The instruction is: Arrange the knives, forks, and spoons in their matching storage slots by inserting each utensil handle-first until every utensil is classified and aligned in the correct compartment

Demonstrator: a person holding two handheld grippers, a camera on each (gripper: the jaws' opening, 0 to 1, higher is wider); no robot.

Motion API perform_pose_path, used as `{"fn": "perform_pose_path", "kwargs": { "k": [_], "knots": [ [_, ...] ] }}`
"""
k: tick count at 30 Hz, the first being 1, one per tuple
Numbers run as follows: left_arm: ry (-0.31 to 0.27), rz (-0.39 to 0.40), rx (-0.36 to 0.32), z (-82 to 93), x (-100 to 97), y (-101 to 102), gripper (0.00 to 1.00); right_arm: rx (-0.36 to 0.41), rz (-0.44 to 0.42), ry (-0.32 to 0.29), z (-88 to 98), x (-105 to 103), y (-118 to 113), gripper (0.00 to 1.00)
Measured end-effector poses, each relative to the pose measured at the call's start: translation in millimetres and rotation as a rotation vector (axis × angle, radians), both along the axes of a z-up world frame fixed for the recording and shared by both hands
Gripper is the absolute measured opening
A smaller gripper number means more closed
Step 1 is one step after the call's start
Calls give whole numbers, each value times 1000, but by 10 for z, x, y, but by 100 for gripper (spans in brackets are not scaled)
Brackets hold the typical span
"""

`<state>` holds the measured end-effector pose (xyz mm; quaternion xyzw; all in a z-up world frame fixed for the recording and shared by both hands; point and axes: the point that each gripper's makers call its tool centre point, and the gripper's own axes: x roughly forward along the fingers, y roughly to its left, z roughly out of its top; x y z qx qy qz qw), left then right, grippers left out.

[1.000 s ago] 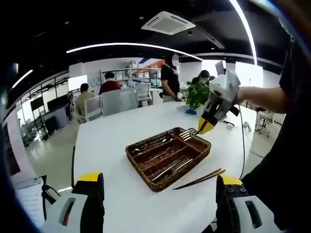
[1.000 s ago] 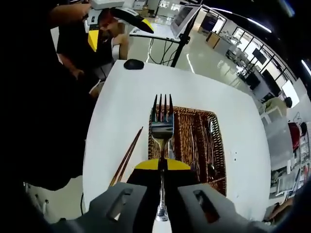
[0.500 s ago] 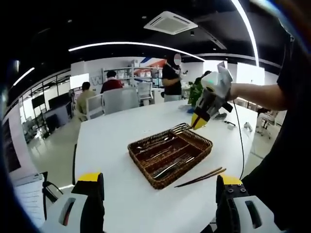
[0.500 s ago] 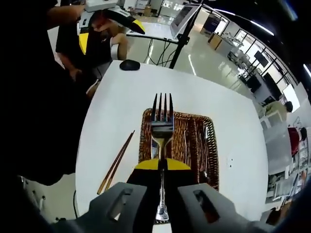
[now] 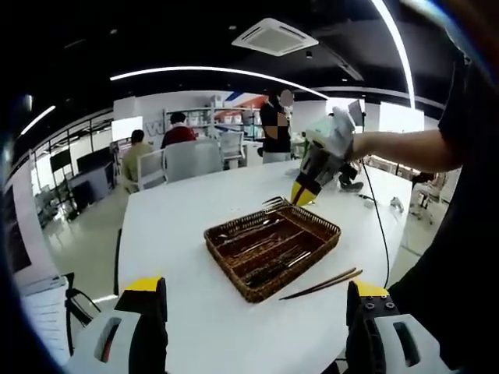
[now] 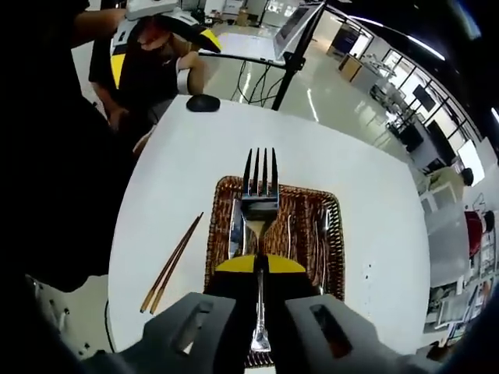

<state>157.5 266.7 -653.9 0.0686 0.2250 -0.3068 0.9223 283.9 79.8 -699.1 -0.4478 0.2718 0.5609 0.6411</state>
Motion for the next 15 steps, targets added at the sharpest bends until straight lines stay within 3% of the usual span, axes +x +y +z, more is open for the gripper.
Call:
{"fn": "perform_pose_path", "kwargs": {
  "k": [15],
  "knots": [
    [1, 3, 3, 5, -2, 53, 100, -56, 6, 16, -93, 306, 52, 0]
  ]
}}
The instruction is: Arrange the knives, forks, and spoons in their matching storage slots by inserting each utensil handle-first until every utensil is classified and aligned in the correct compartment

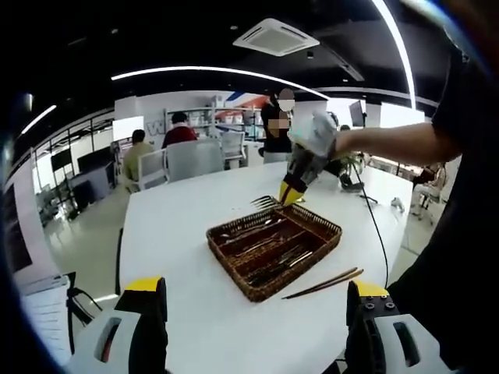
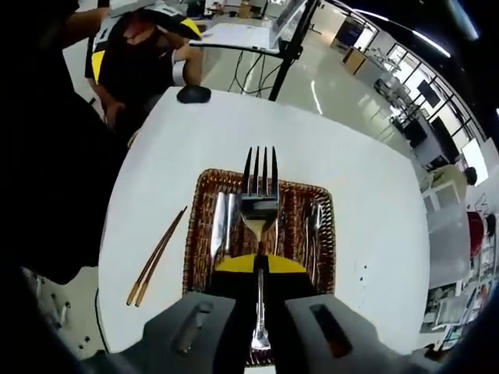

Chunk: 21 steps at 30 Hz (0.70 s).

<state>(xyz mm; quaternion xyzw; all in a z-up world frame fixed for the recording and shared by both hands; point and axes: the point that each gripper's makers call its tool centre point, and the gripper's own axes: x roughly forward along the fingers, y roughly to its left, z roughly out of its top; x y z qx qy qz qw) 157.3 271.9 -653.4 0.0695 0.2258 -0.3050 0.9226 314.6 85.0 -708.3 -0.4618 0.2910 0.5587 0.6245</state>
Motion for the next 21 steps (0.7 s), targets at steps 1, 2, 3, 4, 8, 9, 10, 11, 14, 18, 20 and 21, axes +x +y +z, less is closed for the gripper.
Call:
{"fn": "perform_pose_path", "kwargs": {
  "k": [1, 2, 3, 4, 8, 9, 10, 11, 14, 18, 20, 21],
  "knots": [
    [0, 0, 1, 0, -3, 3, 100, -4, 0, 3, -13, 11, -1, 0],
    [1, 0, 1, 0, -6, 9, 100, -14, 1, 7, -37, 28, -4, 0],
    [2, 2, 2, -4, -9, 26, 100, -21, 3, 9, -53, 37, -6, 0],
    [3, 3, 3, -6, -11, 34, 100, -25, 3, 12, -68, 49, -4, 0],
    [6, 5, 6, -18, -23, 55, 100, -46, -6, 36, -158, 125, 8, 0],
    [8, 5, 6, -26, -20, 61, 100, -55, -12, 48, -179, 134, 9, 0],
    [9, 5, 7, -31, -21, 64, 100, -58, -10, 48, -192, 156, 20, 0],
    [9, 4, 7, -34, -19, 69, 100, -63, -9, 51, -204, 180, 38, 0],
    [11, 3, 11, -30, -11, 70, 100, -67, -14, 71, -242, 250, 66, 0],
    [5, 4, 12, 6, 13, 66, 100, -92, -17, 81, -302, 311, 61, 0],
    [4, 7, 12, -8, 28, 79, 100, -101, -19, 83, -323, 334, 57, 0],
    [5, 7, 12, -3, 23, 71, 100, -102, -21, 84, -328, 343, 58, 0]
  ]
}}
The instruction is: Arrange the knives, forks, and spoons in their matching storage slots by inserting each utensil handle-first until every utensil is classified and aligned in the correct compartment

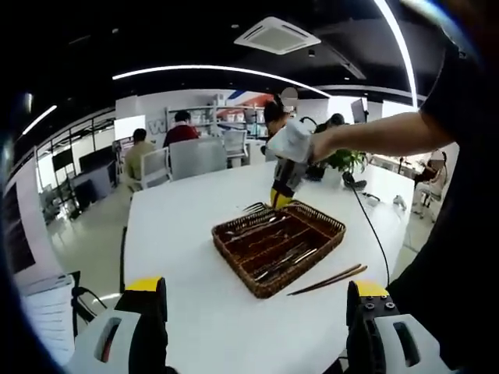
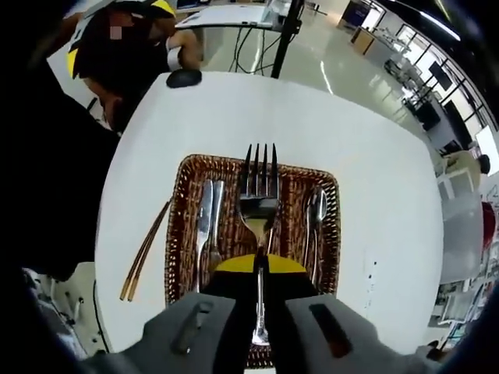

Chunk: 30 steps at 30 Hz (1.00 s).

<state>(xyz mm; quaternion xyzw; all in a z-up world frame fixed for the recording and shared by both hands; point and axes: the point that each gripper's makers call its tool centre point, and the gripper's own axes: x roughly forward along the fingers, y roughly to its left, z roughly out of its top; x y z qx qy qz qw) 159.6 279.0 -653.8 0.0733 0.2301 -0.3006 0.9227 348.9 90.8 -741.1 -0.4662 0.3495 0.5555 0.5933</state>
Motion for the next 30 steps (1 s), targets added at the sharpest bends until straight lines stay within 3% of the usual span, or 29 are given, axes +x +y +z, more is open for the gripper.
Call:
{"fn": "perform_pose_path", "kwargs": {
  "k": [30],
  "knots": [
    [2, 1, -11, -8, 104, 51, 100, -26, -25, 46, -530, 25, 53, 0]
  ]
}}
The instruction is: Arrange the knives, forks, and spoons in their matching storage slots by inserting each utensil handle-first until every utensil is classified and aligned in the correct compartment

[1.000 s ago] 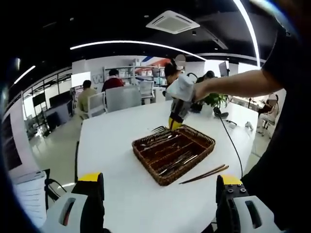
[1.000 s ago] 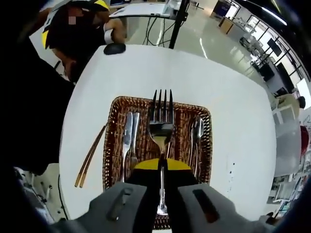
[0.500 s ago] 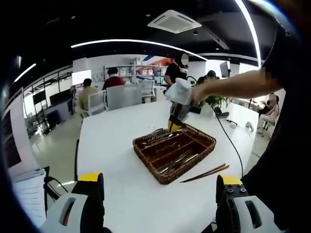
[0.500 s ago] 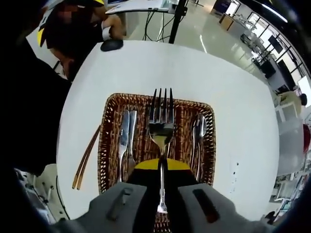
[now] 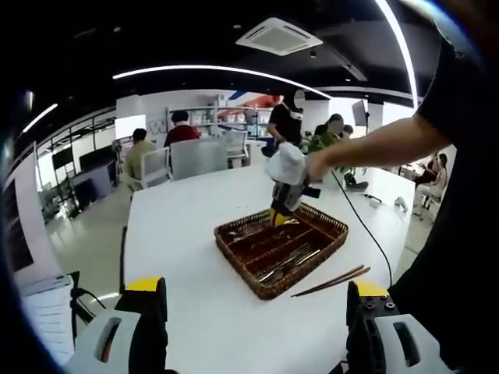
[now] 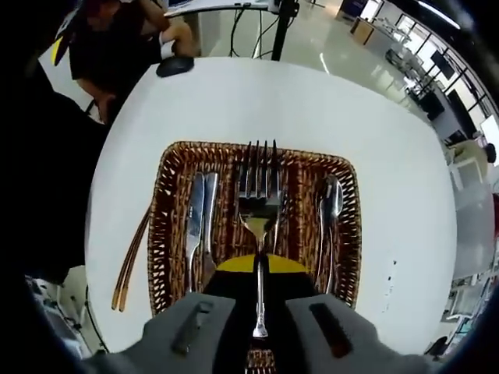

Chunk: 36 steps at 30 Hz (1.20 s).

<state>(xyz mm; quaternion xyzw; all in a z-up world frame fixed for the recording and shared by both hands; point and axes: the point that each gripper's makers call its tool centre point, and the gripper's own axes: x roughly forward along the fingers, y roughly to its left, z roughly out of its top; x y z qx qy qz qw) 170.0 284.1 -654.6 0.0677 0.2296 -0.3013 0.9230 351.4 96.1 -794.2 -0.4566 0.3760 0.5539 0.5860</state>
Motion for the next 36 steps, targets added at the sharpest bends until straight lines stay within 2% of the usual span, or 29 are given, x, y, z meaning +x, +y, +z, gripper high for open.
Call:
{"fn": "perform_pose_path", "kwargs": {
  "k": [13, 36],
  "knots": [
    [16, 17, 0, -55, 20, 34, 100, -29, -29, 42, -267, -6, -10, 0],
    [35, 33, -3, -132, 94, 117, 100, -66, -51, 107, -577, -47, 49, 0]
  ]
}}
